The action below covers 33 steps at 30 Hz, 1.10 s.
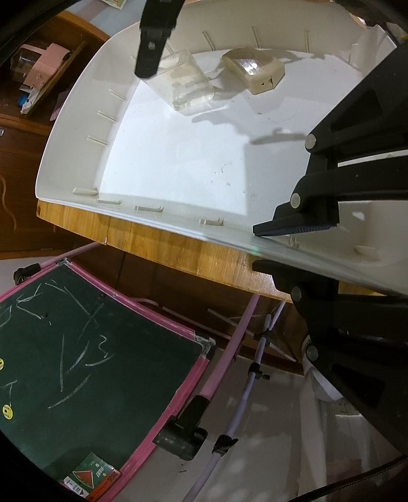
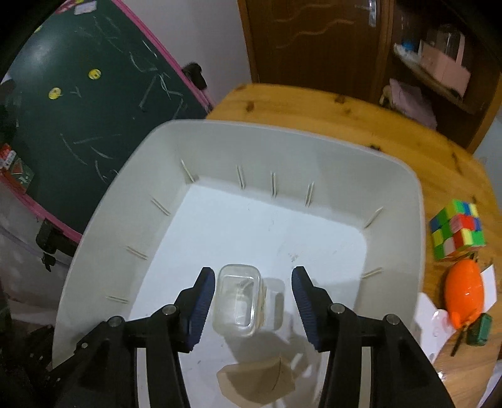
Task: Organize rigid objects
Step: 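Carry the clear container into the white bin and release it, then move the right gripper back toward the green square box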
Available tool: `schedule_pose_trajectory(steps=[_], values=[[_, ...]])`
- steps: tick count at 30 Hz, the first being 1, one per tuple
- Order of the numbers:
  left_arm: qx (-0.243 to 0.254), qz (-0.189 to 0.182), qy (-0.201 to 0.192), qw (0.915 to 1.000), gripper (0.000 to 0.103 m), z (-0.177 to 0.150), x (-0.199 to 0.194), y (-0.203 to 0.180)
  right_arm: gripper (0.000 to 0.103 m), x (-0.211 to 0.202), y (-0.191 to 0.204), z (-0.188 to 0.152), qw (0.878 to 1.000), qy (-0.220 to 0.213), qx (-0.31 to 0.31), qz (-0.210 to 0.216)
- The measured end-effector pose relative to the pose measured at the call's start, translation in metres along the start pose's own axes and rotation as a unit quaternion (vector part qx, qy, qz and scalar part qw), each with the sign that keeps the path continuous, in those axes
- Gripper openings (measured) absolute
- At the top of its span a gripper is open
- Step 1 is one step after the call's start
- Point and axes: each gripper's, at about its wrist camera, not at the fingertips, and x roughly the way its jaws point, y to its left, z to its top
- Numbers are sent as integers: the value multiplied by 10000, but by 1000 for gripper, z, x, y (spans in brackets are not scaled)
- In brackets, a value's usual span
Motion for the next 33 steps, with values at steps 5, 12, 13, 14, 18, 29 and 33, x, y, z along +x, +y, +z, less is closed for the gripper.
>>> schedule_pose_trajectory(steps=[5,12,13,14,18,29,33], values=[[-6,5,-4,10000,18,0,0,0,52,-25,3,-2,9995,-298,-135,13],[-51,19,-22,10000,19,-1,0,2,52,-65,-7,-14,9975,-698,-125,62],[-57,21,-21,10000,19,-1,0,2,52,-71,-10,-16,9971,-751,-127,54],[-60,27,-22,10000,19,-1,0,2,52,-77,-13,-20,9966,-812,-131,37],[-72,50,-24,10000,20,-1,0,2,52,-101,-31,-33,9941,-1071,-115,-96],[72,245,-90,9996,22,-2,-2,-3,52,-139,-112,-72,9829,-1608,316,-837],[60,290,-104,9995,23,-2,-2,-4,52,-134,-146,-85,9789,-1618,608,-1092]])
